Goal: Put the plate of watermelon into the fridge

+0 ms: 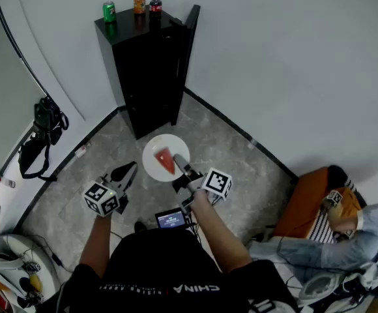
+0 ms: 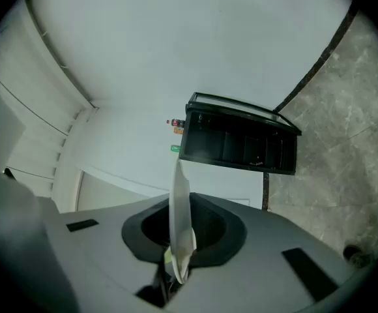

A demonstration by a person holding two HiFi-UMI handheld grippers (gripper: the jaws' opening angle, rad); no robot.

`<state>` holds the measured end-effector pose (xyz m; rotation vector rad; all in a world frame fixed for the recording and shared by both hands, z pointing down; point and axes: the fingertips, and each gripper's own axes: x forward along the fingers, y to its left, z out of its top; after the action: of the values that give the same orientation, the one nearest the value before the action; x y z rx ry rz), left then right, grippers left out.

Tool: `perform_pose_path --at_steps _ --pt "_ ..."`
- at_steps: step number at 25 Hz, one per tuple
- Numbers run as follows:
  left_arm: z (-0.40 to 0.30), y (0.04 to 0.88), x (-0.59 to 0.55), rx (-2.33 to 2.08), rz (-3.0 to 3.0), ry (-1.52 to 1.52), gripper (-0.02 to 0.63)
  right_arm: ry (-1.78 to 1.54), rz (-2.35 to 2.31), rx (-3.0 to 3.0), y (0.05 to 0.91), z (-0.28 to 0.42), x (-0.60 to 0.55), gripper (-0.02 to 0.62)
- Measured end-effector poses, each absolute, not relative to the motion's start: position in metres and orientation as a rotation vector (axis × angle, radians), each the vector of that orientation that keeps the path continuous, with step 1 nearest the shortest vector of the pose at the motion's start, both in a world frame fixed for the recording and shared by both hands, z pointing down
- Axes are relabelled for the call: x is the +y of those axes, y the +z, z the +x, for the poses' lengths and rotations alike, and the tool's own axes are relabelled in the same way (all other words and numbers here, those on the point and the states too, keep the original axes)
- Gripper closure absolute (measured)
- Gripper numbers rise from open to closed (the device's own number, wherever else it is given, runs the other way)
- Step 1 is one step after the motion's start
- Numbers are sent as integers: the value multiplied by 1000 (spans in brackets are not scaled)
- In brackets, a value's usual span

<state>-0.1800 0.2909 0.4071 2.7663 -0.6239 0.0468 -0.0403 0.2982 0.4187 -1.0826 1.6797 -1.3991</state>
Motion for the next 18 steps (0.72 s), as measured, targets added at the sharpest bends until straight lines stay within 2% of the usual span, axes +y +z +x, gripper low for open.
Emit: perform_pose_path --at_steps 18 --pt "-166 415 298 -585 2773 111 594 -1480 -1054 1500 436 -32 295 563"
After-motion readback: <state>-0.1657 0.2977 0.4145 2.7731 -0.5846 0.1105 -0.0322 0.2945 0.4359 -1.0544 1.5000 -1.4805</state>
